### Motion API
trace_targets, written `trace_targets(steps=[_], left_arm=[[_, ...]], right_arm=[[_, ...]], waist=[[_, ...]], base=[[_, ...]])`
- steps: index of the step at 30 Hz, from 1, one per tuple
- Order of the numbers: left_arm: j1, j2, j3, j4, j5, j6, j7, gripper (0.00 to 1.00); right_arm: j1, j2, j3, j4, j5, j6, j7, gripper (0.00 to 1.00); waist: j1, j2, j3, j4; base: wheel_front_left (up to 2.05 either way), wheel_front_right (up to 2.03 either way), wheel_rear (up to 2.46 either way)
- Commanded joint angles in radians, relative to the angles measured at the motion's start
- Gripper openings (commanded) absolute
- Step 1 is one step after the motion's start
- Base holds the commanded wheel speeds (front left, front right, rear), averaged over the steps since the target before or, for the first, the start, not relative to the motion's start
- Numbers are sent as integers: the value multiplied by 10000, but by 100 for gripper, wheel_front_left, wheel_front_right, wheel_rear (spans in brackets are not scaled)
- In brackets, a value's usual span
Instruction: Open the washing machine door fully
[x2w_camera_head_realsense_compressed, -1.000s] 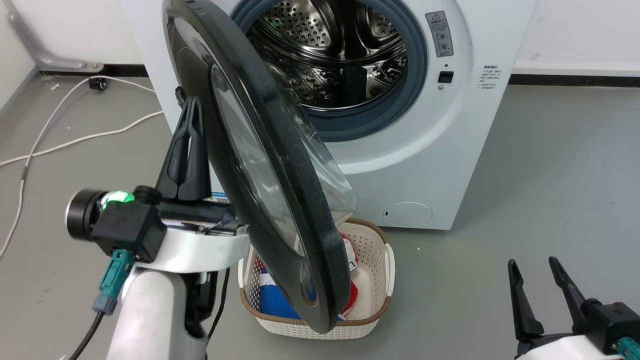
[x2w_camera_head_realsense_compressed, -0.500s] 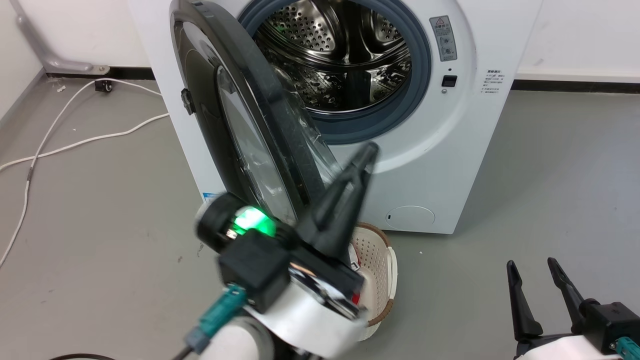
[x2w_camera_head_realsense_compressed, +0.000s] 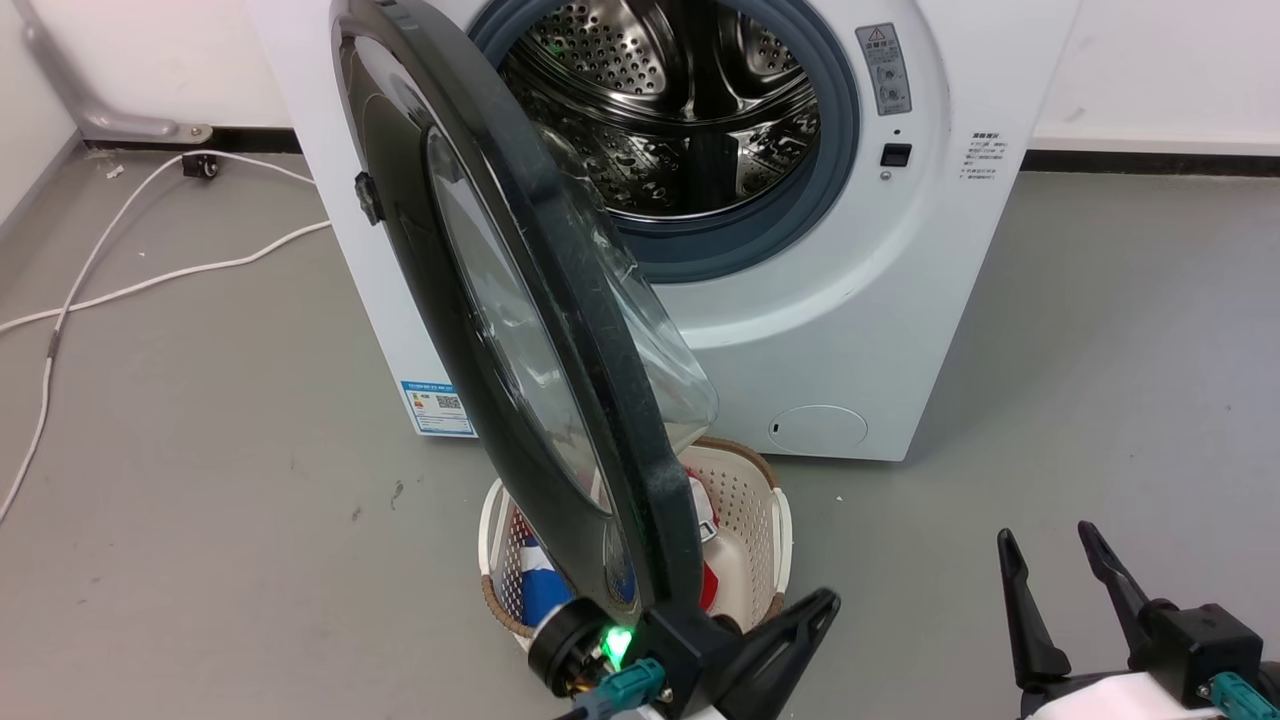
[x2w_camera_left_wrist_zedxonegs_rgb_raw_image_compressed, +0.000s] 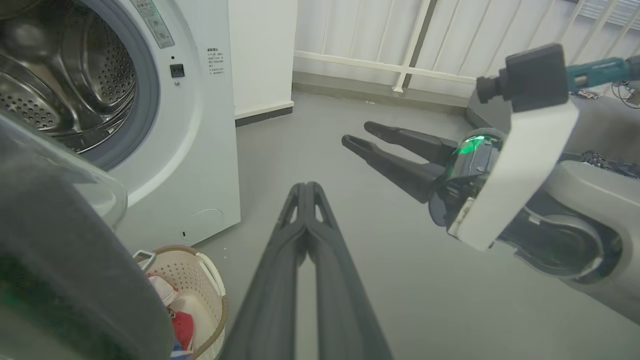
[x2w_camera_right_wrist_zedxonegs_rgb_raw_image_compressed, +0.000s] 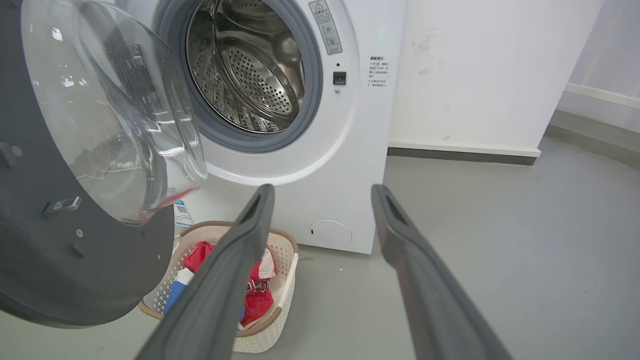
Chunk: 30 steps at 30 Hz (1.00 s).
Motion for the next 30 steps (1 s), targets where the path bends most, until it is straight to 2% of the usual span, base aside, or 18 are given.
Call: trace_targets(steps=[1, 5, 11, 23, 30], left_arm=[[150, -8, -75, 321, -42, -50, -113, 0], [8, -49, -65, 1307, 84, 66, -448, 0], [-313, -233, 387, 2123, 130, 616, -1224, 0], [-141, -167, 1010, 2070, 60, 1448, -1676, 0], [129, -33, 1266, 1930, 54, 1871, -1725, 0]], right_arm=[[-155, 29, 40, 55, 33, -2, 3, 100], [-191, 29, 100, 159, 124, -2, -33, 100], [-219, 29, 96, 231, 177, -2, -48, 100], [-211, 29, -49, 297, 303, -2, 60, 100], [-191, 29, -185, 344, 360, -2, 51, 100]], waist=[[0, -1, 11, -14], [0, -1, 34, -79], [0, -1, 67, -159], [0, -1, 64, -54], [0, -1, 55, 285]], base=[[0, 0, 0], [0, 0, 0], [0, 0, 0], [0, 0, 0], [0, 0, 0]])
